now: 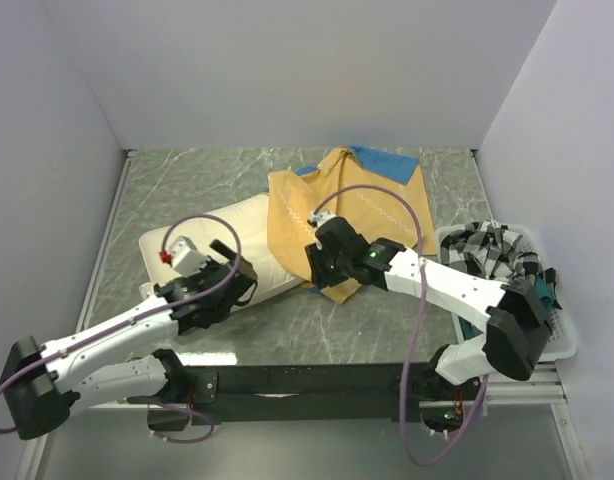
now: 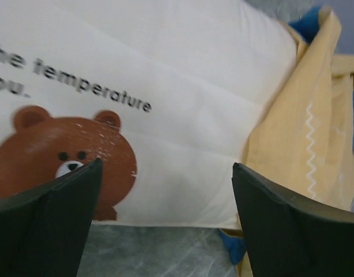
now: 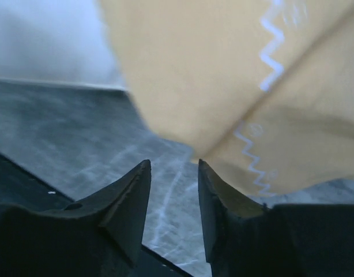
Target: Put the pillow into the pillowcase
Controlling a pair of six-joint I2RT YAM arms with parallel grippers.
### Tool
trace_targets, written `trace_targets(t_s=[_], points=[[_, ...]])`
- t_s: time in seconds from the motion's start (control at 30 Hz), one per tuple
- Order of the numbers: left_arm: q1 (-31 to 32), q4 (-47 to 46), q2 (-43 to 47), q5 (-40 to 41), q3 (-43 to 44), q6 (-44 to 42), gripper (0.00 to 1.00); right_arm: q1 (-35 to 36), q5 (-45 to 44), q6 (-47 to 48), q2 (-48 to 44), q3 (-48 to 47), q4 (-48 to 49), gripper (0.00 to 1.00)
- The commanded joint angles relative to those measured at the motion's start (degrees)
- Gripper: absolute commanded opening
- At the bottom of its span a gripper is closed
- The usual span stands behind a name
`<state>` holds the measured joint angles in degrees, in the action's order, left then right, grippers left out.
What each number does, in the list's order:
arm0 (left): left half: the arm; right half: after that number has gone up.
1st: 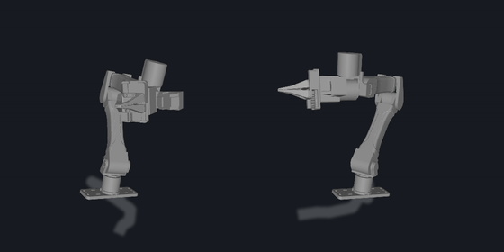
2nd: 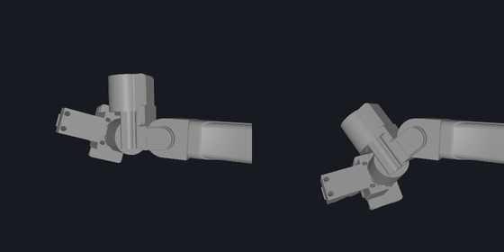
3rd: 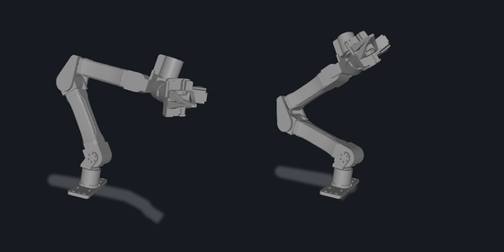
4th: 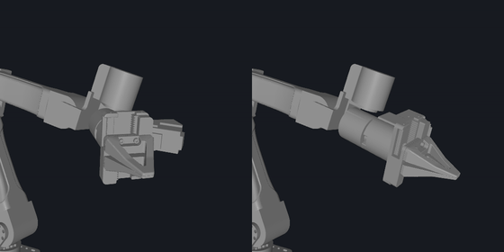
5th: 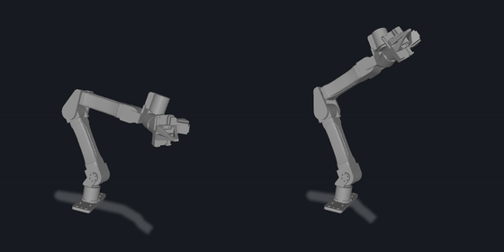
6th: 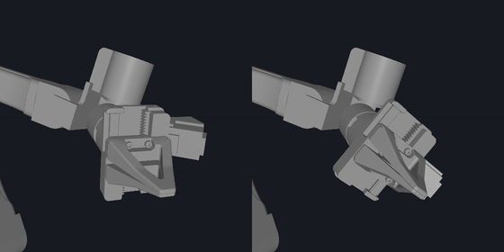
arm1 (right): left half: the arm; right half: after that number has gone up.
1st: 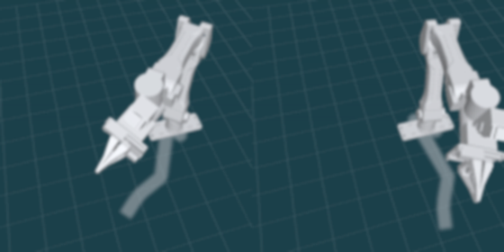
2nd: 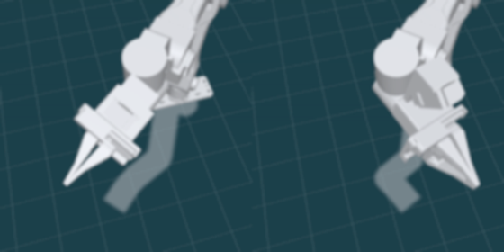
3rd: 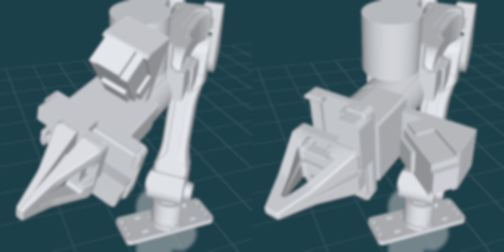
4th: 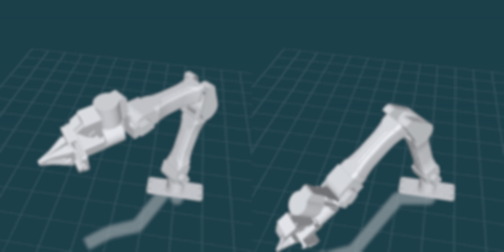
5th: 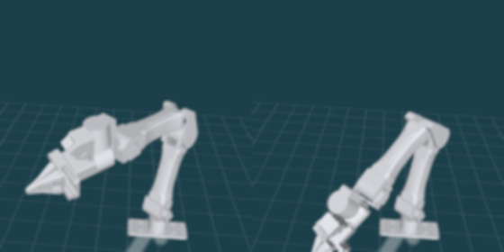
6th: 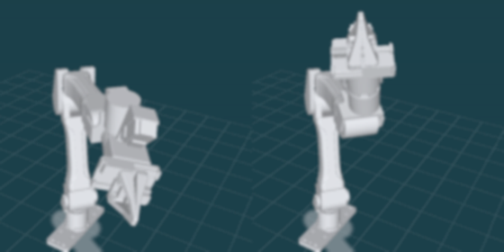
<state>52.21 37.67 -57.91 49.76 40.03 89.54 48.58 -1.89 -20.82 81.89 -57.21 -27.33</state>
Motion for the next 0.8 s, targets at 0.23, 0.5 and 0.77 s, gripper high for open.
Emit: trace_targets(t_s=[0.23, 0.5, 0.77], points=[[-25.46, 17.37, 10.80, 2.29, 3.04, -1.78, 0.99, 2.49, -2.68, 7.02, 20.01, -36.18, -5.88, 0.63], [-45.16, 1.20, 10.18, -9.57, -3.54, -16.75, 0.99, 2.31, -10.57, 10.71, 39.74, -67.45, -18.61, 0.82], [-47.28, -13.23, 10.97, -22.67, -13.74, -23.62, 0.94, -2.17, -18.86, 9.22, 44.94, -68.04, -18.29, 0.85]])
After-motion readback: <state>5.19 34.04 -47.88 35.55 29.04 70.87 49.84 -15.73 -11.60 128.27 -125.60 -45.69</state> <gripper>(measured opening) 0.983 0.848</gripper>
